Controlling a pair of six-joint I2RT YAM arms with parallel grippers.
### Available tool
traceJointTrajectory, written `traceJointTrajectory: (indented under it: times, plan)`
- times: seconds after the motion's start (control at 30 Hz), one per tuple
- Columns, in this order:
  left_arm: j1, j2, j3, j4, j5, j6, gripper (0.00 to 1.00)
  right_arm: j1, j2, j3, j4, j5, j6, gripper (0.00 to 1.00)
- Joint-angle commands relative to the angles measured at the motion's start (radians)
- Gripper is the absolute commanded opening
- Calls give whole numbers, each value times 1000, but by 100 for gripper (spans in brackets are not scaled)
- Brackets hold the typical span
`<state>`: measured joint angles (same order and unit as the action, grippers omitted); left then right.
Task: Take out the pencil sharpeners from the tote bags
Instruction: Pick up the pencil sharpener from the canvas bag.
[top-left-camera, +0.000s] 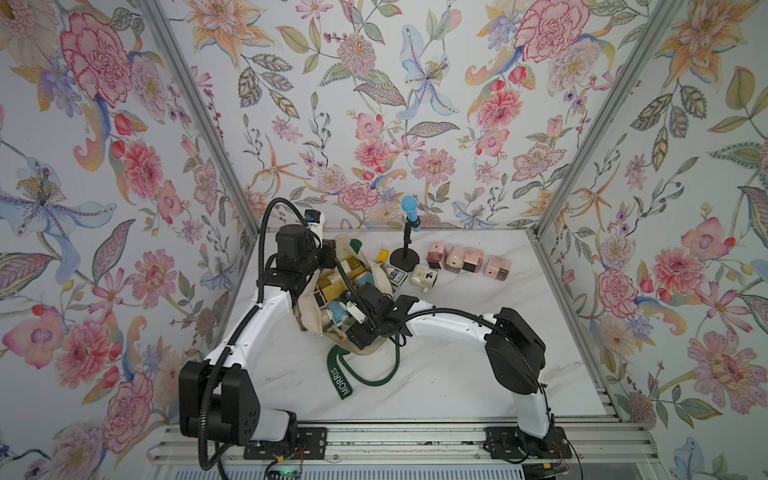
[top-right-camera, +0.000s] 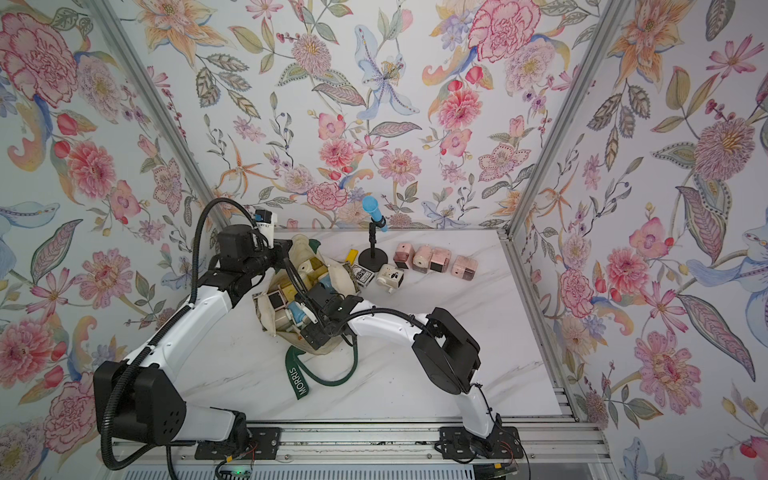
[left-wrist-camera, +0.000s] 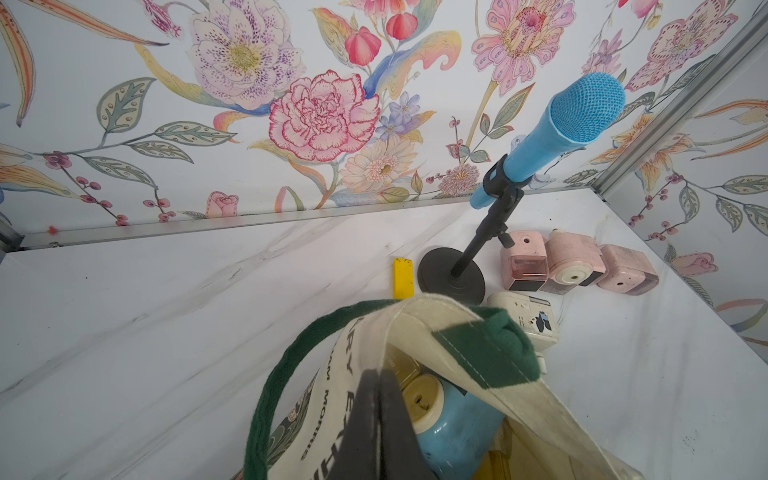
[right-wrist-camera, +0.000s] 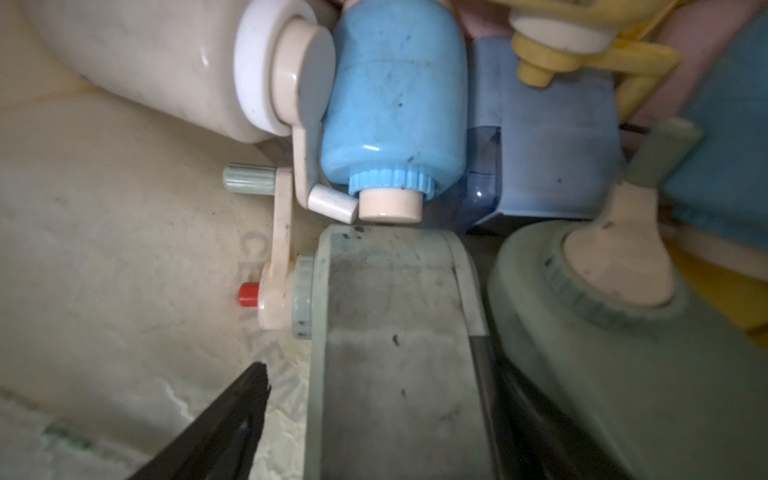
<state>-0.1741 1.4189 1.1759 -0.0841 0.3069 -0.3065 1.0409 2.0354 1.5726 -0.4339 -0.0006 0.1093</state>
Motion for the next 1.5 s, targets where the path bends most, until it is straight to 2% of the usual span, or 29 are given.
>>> traceJointTrajectory:
  times: [0.0, 0.33, 0.7, 1.0, 1.3, 1.47]
  plan:
    - [1, -38, 6, 53, -2, 4, 0, -12, 41, 20, -46, 9, -3, 81]
    - [0, -37, 4, 53, -2, 4, 0, 3, 27, 24, -42, 2, -37, 61]
    - [0, -38, 5, 52, -2, 4, 0, 37, -139, -97, 92, 1, -92, 47]
    - [0, -37, 7, 51, -1, 4, 0, 34, -294, -236, 210, -61, -126, 43]
    - [0, -38, 4, 50, -4, 6, 0, 21, -459, -360, 318, -72, -131, 39]
    - [0, -39, 5, 51, -3, 4, 0, -21, -566, -436, 380, -54, -110, 38]
